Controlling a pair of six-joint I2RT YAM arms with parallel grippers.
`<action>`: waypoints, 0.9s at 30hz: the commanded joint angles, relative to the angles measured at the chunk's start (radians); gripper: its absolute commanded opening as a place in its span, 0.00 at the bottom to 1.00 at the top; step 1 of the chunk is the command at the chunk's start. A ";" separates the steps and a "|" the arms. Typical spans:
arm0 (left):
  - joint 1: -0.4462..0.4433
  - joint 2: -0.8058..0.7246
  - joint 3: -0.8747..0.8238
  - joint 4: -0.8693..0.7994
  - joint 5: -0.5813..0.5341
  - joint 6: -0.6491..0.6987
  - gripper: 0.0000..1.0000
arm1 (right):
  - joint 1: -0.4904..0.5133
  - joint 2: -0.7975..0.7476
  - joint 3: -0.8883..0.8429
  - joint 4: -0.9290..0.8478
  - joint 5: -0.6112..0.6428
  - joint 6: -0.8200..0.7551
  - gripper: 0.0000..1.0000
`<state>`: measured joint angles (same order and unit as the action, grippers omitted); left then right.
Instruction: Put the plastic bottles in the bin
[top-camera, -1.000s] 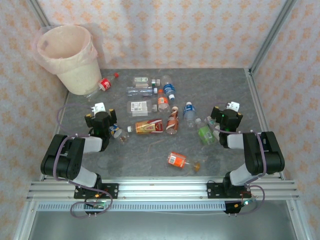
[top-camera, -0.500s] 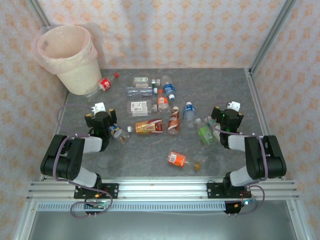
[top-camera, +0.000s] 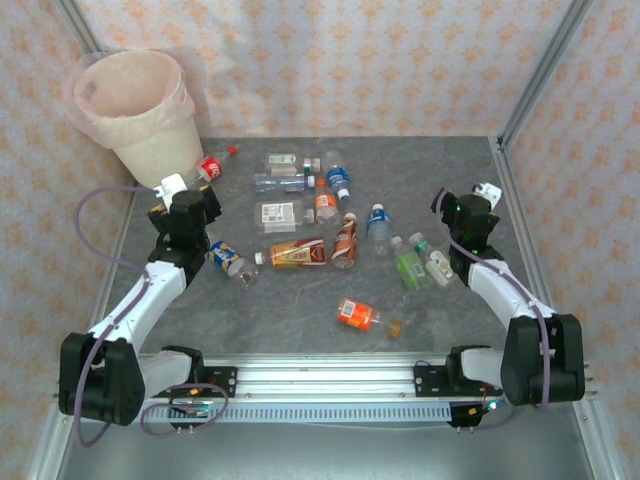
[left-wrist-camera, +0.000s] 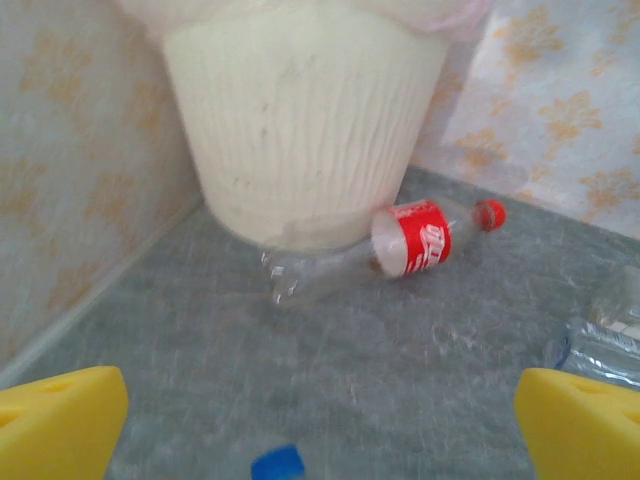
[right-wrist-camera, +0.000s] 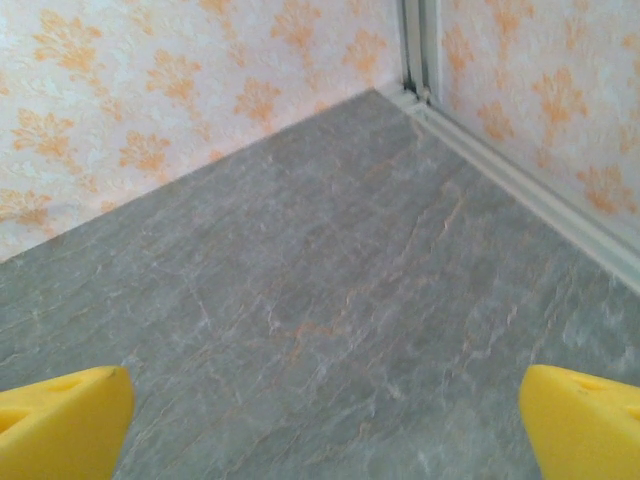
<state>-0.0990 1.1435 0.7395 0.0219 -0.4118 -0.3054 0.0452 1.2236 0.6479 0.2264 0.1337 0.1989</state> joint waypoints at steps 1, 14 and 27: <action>-0.007 -0.037 0.113 -0.457 -0.069 -0.347 1.00 | -0.001 0.002 0.069 -0.288 -0.026 0.148 0.99; -0.008 0.161 0.317 -0.907 0.215 -0.636 1.00 | 0.001 0.042 0.191 -0.386 -0.172 0.264 0.99; -0.015 0.455 0.281 -0.696 0.336 -0.669 0.97 | 0.004 0.046 0.199 -0.390 -0.171 0.246 0.99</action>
<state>-0.1101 1.5650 1.0367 -0.7368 -0.0860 -0.9493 0.0452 1.2663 0.8272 -0.1432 -0.0345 0.4454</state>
